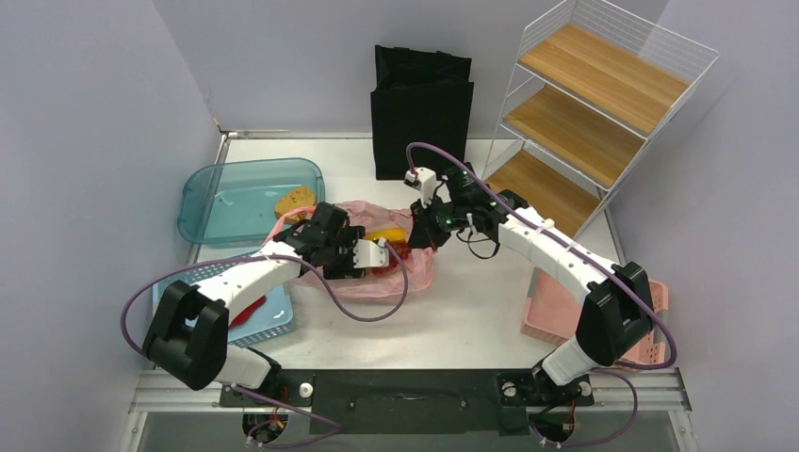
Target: Untie the knot of the grocery bags and take out the mixed food
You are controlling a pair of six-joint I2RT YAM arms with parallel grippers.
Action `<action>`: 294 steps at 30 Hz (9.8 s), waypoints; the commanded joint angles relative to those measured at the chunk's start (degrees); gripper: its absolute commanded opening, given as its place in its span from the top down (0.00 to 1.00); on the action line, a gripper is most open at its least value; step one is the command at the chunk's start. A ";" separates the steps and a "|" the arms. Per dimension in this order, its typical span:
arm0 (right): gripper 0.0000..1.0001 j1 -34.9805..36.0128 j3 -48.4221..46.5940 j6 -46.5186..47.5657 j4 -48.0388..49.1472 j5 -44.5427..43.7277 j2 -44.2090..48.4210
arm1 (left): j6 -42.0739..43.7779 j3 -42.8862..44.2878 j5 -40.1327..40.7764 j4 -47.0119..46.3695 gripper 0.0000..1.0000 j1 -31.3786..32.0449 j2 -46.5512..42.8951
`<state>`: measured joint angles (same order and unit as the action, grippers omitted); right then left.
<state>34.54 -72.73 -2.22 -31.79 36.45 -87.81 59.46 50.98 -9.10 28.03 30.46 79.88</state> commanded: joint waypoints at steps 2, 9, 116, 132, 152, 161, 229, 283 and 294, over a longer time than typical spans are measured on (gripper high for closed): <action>1.00 -0.35 -3.10 -0.33 1.21 1.16 -1.00 | 2.49 -3.28 5.25 -11.07 0.38 0.31 3.42; 1.00 -0.47 -3.86 -0.26 0.93 1.06 -1.76 | 1.33 -3.30 5.05 -14.46 0.74 0.13 7.53; 1.00 9.12 16.60 27.33 8.71 -23.44 16.79 | -36.79 2.40 -7.58 1.10 0.24 -6.62 -31.88; 0.54 1.54 2.92 27.04 4.51 -16.57 14.64 | -50.41 8.28 -14.84 3.23 1.00 -9.32 -19.00; 0.67 17.90 -0.24 31.49 7.01 -21.94 17.20 | -63.45 9.38 -20.94 1.66 1.00 -14.36 -18.10; 0.90 4.83 8.61 38.26 -2.34 -18.99 19.22 | -63.73 4.72 -28.17 2.99 1.00 -25.59 -22.97; 0.51 22.87 6.19 52.76 5.64 -27.02 -1.66 | -71.92 -7.28 -38.64 -8.94 1.00 -26.77 -29.71; 1.00 19.16 -7.58 49.07 7.33 -9.22 -2.60 | -80.36 -9.37 -29.51 -18.37 1.00 -26.94 -23.66; 1.00 17.45 -10.26 14.05 30.81 -4.60 3.76 | -80.83 -9.49 -26.87 -19.36 1.00 -27.06 -22.19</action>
<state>53.19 -78.67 29.82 -16.34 28.67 -88.31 -20.69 41.12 -37.26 12.58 3.90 57.25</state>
